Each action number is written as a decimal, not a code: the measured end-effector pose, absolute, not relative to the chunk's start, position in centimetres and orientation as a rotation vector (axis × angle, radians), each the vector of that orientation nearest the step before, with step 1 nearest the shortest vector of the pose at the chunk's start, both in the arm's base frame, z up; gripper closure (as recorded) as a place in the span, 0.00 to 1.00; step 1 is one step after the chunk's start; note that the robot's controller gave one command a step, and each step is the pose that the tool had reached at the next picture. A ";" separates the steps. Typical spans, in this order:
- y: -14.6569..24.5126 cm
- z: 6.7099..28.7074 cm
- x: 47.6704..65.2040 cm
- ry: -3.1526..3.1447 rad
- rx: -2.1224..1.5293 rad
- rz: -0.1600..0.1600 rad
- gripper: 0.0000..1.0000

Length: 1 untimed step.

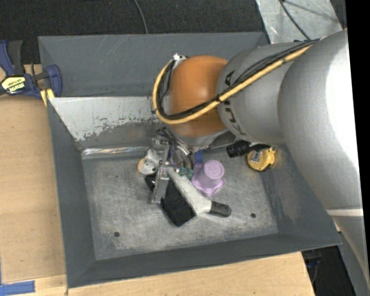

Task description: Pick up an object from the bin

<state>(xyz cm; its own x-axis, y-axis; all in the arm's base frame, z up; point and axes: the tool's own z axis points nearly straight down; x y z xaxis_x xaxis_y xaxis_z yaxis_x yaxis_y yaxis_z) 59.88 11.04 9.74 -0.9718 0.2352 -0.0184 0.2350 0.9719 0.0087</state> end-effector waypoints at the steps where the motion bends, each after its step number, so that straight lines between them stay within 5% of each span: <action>1: 10.1 8.3 59.6 3.046 0.532 0.022 1.00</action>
Offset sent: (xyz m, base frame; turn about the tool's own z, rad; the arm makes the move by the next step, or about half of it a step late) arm 0.0000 0.0000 0.0000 0.0000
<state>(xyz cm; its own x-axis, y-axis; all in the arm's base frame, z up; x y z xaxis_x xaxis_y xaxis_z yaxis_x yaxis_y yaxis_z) 59.58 10.09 8.31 -0.9397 0.3389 -0.0467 0.3382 0.9408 0.0229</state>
